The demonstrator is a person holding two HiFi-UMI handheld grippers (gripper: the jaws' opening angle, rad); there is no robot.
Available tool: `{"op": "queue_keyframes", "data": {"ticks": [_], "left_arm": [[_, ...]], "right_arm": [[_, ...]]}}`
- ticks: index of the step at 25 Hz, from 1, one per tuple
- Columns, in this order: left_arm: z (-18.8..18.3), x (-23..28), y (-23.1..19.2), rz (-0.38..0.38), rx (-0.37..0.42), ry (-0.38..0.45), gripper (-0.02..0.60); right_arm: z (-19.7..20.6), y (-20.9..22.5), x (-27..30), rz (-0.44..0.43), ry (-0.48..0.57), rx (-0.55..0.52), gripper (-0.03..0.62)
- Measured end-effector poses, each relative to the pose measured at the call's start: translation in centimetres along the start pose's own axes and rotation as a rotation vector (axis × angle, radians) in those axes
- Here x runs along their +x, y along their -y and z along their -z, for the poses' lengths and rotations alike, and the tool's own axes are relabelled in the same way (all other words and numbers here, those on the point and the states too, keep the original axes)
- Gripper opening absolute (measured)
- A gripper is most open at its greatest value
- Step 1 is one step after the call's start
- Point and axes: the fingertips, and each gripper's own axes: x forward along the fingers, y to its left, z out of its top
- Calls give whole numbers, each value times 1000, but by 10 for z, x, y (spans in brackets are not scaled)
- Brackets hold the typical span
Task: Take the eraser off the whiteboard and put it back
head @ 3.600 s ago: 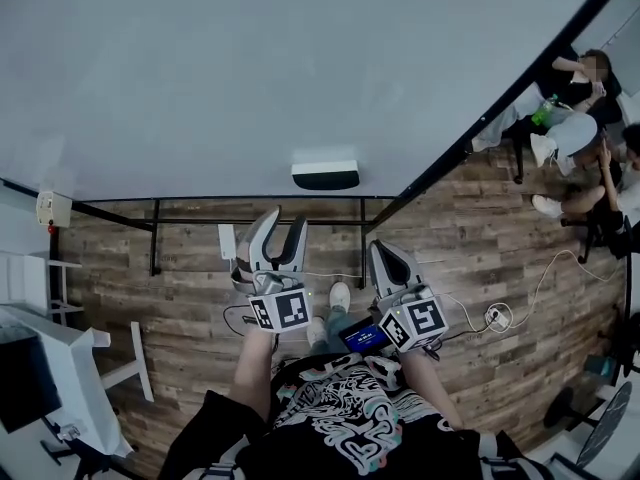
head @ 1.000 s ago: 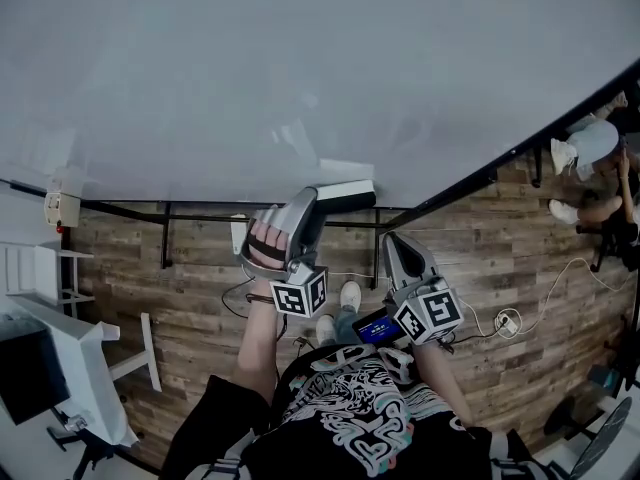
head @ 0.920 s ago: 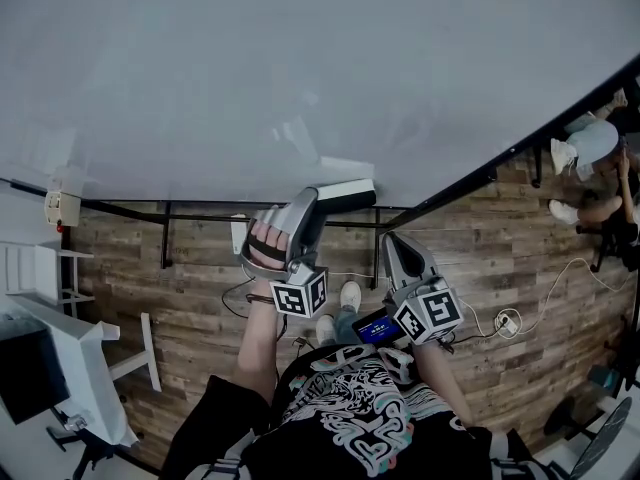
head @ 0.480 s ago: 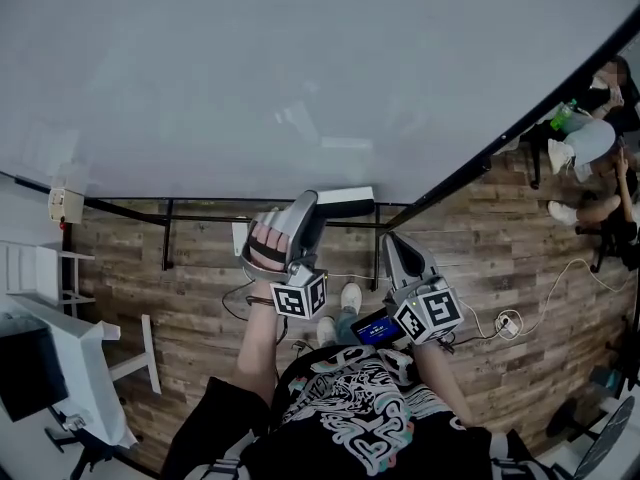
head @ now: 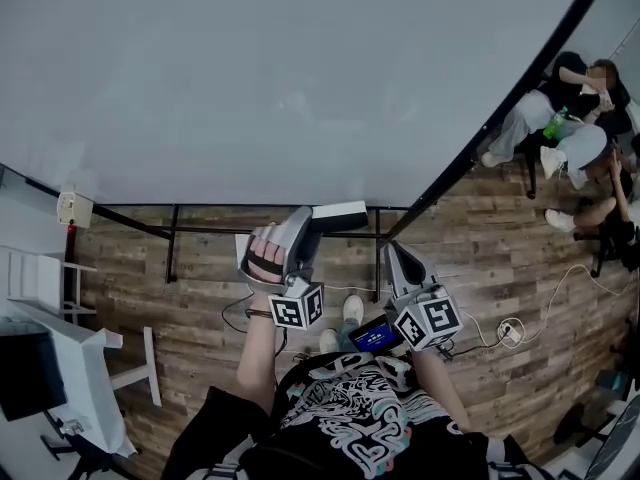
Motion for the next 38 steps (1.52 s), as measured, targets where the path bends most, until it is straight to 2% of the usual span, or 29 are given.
{"op": "queue_keyframes", "data": {"ticks": [23, 38], "left_arm": [[-12, -89, -10, -1, -20, 44, 281], [-11, -112, -4, 14, -44, 36, 282]], "right_arm": [[4, -59, -49, 30, 51, -25, 15], [10, -70, -60, 47, 56, -17, 15]]}}
